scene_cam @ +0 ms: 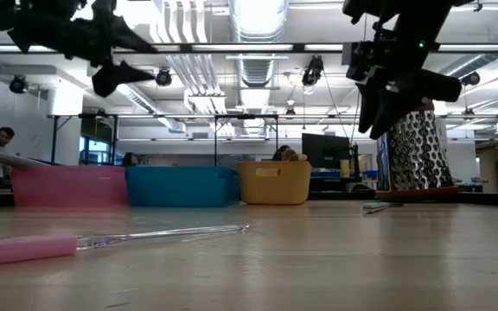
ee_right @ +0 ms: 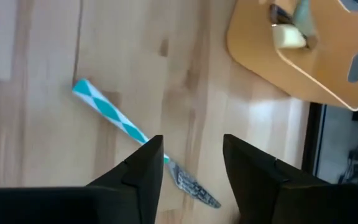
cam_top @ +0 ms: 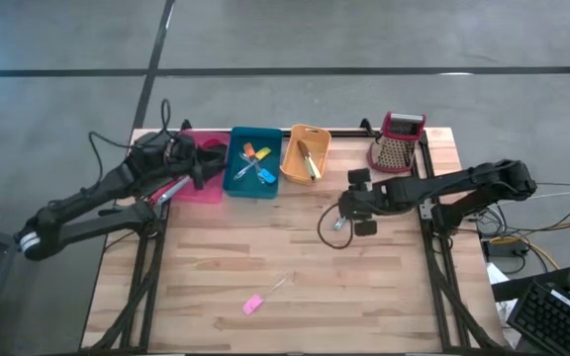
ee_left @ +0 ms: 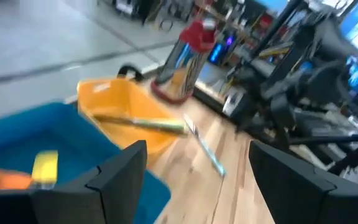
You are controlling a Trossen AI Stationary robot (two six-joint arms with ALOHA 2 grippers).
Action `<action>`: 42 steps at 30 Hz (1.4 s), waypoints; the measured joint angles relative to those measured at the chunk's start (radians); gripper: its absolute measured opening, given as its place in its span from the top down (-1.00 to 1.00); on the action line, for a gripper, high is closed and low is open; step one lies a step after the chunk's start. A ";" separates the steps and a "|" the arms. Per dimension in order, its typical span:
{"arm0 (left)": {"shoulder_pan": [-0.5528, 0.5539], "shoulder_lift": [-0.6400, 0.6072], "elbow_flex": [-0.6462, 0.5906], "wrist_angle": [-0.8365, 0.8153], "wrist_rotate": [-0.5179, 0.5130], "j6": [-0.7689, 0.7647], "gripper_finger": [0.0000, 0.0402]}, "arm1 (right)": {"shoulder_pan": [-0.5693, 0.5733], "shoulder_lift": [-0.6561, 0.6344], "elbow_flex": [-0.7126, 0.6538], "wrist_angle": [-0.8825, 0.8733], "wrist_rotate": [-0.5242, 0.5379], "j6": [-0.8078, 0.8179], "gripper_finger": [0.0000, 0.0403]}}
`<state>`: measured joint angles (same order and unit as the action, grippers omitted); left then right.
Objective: Pick & Place Kitchen Items
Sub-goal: Put the blue knife into the yellow bin
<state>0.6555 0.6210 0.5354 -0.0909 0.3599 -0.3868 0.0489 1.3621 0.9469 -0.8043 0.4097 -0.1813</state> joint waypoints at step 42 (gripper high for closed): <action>-0.003 -0.004 -0.019 0.021 0.104 -0.026 -0.43 | -0.101 0.305 -0.071 0.288 -0.273 1.438 0.28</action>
<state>0.6525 0.6170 0.5167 -0.0700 0.4642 -0.4123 -0.0518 1.6667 0.8761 -0.5162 0.1366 1.2571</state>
